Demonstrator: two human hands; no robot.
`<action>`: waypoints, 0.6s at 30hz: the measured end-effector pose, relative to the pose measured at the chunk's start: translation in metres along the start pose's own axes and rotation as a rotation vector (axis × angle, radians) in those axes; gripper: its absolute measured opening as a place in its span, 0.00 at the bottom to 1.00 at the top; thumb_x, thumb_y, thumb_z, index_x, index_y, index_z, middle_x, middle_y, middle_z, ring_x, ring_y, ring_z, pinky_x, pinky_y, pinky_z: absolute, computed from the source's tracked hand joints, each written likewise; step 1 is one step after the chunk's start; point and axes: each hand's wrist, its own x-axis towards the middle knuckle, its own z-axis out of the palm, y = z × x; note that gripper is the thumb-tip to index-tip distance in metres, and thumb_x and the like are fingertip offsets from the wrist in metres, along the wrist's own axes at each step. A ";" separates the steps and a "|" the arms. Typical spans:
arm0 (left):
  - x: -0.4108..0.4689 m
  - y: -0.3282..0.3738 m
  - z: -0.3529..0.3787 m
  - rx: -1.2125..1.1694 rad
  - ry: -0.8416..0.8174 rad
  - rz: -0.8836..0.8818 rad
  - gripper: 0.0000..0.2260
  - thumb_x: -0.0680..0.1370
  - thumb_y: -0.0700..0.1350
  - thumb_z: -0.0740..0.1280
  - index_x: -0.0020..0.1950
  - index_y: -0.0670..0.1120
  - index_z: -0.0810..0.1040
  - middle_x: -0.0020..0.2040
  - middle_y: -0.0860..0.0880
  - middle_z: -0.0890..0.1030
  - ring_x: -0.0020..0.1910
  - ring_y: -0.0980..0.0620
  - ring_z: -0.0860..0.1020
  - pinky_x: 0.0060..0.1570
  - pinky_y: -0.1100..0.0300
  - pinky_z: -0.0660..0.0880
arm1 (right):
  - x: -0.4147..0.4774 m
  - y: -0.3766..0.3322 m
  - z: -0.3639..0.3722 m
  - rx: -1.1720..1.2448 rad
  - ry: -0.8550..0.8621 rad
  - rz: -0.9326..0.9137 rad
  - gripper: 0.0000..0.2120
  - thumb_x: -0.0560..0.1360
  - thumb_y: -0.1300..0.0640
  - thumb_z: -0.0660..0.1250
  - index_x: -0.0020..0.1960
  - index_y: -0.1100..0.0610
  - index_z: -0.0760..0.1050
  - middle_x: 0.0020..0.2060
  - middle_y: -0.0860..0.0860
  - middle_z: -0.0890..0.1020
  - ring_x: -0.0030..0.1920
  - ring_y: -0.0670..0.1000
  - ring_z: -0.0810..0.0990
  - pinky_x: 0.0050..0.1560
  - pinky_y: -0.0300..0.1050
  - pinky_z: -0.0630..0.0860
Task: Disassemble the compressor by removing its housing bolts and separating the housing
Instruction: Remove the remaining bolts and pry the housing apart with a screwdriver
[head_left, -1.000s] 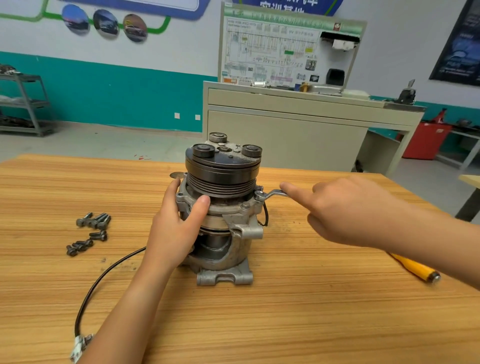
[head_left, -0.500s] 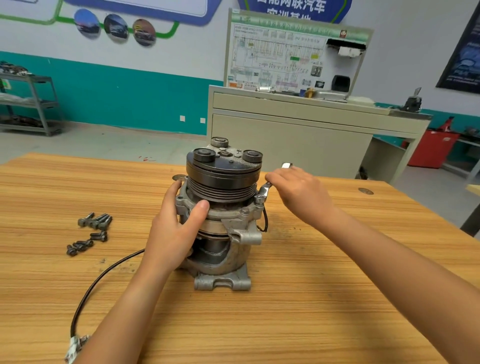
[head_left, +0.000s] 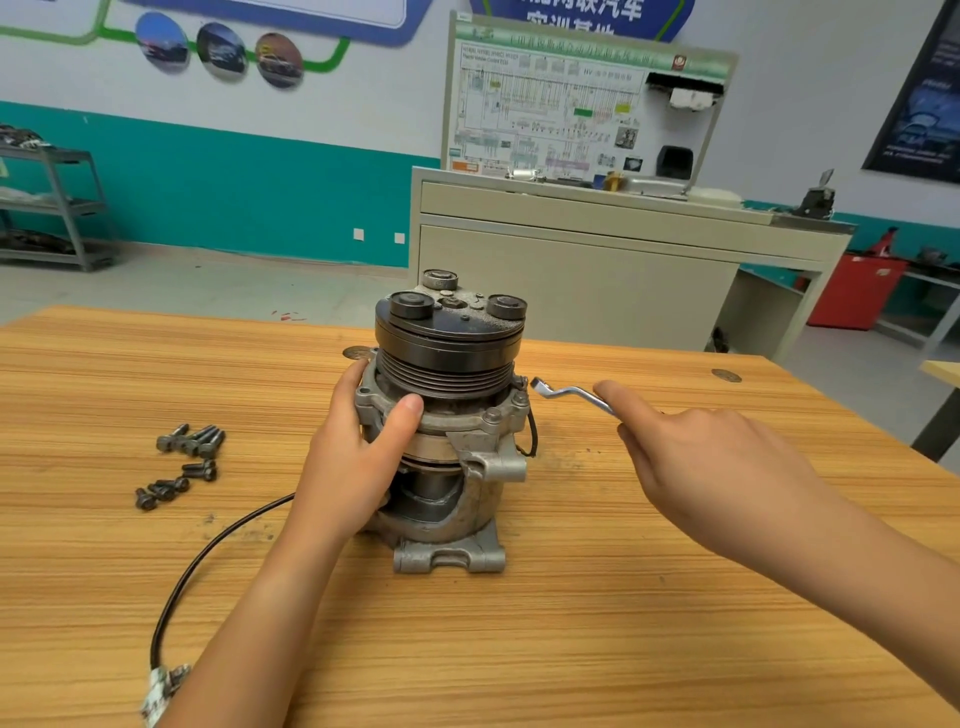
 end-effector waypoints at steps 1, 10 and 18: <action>0.000 0.000 0.000 -0.001 -0.004 -0.002 0.31 0.72 0.60 0.64 0.73 0.55 0.60 0.61 0.59 0.75 0.59 0.60 0.73 0.52 0.64 0.68 | 0.001 -0.003 -0.001 -0.022 -0.020 0.011 0.21 0.80 0.55 0.50 0.68 0.42 0.45 0.27 0.46 0.67 0.26 0.46 0.63 0.24 0.41 0.56; 0.001 0.000 0.000 -0.002 -0.001 -0.015 0.37 0.67 0.64 0.62 0.74 0.56 0.59 0.58 0.63 0.74 0.58 0.60 0.73 0.51 0.65 0.68 | 0.012 -0.037 -0.033 -0.258 -0.207 -0.037 0.33 0.74 0.68 0.53 0.75 0.57 0.42 0.27 0.50 0.64 0.25 0.49 0.62 0.21 0.42 0.57; 0.002 -0.003 0.002 0.022 0.038 -0.043 0.32 0.73 0.59 0.64 0.75 0.59 0.57 0.49 0.74 0.66 0.52 0.66 0.69 0.46 0.70 0.64 | 0.013 -0.051 -0.035 -0.326 -0.265 -0.047 0.30 0.76 0.67 0.52 0.74 0.64 0.42 0.27 0.53 0.64 0.24 0.51 0.62 0.20 0.40 0.57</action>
